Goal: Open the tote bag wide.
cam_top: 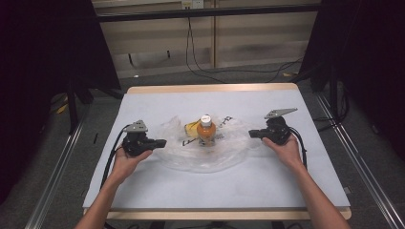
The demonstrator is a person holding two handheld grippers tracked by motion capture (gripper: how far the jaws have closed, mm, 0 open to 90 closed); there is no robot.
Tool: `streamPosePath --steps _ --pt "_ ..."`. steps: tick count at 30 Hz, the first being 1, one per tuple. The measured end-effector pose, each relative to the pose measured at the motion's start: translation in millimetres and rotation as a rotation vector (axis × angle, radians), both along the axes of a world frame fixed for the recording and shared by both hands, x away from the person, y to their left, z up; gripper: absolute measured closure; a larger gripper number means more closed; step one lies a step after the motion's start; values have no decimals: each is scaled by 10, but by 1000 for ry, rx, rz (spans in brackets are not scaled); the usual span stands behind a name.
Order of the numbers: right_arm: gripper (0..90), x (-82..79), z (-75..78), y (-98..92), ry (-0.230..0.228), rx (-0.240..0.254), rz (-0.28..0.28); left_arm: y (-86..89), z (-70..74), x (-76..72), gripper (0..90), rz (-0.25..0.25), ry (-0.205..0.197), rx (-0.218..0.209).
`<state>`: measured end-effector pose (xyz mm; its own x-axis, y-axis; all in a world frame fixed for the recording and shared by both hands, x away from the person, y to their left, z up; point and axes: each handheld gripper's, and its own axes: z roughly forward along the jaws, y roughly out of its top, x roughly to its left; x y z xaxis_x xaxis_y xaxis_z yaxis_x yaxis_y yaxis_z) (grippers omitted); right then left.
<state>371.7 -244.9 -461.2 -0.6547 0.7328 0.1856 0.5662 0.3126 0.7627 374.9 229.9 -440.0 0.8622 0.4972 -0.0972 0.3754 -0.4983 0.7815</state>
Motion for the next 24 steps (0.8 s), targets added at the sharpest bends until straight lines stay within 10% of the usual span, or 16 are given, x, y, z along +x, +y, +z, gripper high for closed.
streamPosePath --steps 10,17,24 --pt "900 -4 267 76 -25 -18 81 -466 293 -113 900 -129 -64 61" --pt "900 176 437 356 -4 -74 178 -880 272 101 900 -198 -20 185" --pt "900 429 533 771 131 -199 318 -1068 146 225 900 -247 40 275"
